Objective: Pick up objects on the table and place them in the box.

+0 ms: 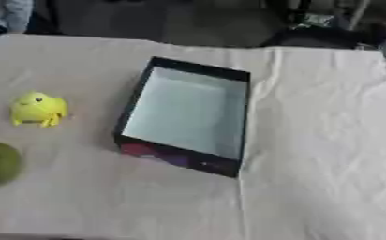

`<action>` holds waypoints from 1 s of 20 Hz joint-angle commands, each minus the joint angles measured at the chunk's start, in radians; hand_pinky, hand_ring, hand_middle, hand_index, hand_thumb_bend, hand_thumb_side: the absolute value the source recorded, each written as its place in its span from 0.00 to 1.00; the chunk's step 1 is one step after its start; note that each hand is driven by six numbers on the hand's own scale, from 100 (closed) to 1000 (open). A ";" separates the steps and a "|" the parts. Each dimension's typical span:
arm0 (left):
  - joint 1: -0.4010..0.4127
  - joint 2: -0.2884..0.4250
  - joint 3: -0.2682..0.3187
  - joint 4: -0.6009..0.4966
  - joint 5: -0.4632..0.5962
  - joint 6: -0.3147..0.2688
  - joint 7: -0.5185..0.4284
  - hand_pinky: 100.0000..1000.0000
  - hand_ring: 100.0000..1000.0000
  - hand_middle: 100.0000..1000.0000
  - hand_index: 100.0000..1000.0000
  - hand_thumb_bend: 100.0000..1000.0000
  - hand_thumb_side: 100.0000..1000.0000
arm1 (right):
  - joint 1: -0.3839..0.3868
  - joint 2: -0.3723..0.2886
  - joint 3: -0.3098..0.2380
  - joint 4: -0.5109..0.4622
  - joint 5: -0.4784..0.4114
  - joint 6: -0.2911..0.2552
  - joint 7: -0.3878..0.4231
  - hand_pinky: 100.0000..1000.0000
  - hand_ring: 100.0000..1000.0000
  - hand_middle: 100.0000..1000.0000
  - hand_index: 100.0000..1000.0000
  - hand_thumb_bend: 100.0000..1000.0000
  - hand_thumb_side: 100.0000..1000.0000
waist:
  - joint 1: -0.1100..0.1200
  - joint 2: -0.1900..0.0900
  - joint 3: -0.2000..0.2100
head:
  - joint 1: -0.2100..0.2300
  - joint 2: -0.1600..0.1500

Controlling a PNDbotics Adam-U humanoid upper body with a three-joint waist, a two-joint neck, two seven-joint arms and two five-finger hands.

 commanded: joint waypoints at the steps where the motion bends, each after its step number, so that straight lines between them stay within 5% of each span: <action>1: -0.012 0.034 0.001 -0.007 0.003 -0.001 -0.007 0.82 0.63 0.69 0.79 0.57 0.40 | -0.007 -0.021 -0.004 -0.008 -0.004 -0.001 0.003 0.93 0.86 0.90 0.84 0.68 0.31 | 0.006 -0.016 -0.004 | -0.006 -0.001; 20: 0.010 0.091 -0.010 0.005 -0.052 0.011 -0.043 0.81 0.63 0.69 0.80 0.59 0.41 | -0.007 -0.029 -0.001 -0.007 0.003 0.001 0.008 0.93 0.86 0.90 0.84 0.68 0.29 | 0.020 0.011 0.004 | 0.043 -0.001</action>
